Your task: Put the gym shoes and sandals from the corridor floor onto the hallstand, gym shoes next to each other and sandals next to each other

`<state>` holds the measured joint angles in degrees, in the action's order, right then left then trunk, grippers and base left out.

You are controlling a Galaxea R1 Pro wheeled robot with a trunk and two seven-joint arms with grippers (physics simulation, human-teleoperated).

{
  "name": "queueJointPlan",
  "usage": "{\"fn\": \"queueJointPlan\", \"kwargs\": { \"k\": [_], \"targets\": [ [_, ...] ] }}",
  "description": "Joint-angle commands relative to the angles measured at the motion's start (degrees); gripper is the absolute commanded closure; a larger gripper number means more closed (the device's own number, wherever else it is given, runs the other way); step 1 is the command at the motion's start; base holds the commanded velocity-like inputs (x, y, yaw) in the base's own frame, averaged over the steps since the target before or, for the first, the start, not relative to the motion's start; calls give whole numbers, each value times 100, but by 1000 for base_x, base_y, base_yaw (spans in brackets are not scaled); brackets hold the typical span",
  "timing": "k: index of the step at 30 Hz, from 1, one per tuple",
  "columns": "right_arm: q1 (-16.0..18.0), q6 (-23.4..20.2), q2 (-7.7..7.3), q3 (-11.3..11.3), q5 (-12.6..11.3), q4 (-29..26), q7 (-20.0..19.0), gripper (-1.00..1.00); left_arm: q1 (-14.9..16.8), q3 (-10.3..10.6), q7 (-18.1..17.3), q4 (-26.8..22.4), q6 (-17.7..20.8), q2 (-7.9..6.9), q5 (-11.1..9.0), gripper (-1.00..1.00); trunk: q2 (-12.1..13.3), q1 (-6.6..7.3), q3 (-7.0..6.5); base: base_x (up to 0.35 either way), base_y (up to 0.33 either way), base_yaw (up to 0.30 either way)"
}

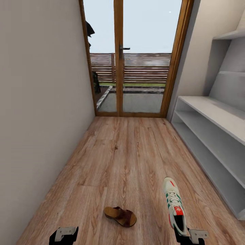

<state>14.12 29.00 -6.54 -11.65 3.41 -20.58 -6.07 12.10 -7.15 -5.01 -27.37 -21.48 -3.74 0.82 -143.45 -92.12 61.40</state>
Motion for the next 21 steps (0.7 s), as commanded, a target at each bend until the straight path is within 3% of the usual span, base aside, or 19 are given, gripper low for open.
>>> {"fn": "queueJointPlan", "kwargs": {
  "k": [1,10,21],
  "targets": [
    [4,18,3,-48,28,4,-43,100,3,-41,-52,4,-14,5,6,-100,-2,1,5,0,0,0],
    [3,26,5,-48,20,1,-45,100,3,-41,-52,4,-14,5,-14,-100,-2,1,5,30,28,0],
    [3,27,4,-48,20,10,-52,100,3,-41,-52,4,-14,5,-20,-100,-2,1,-17,128,243,-156]
  ]
}}
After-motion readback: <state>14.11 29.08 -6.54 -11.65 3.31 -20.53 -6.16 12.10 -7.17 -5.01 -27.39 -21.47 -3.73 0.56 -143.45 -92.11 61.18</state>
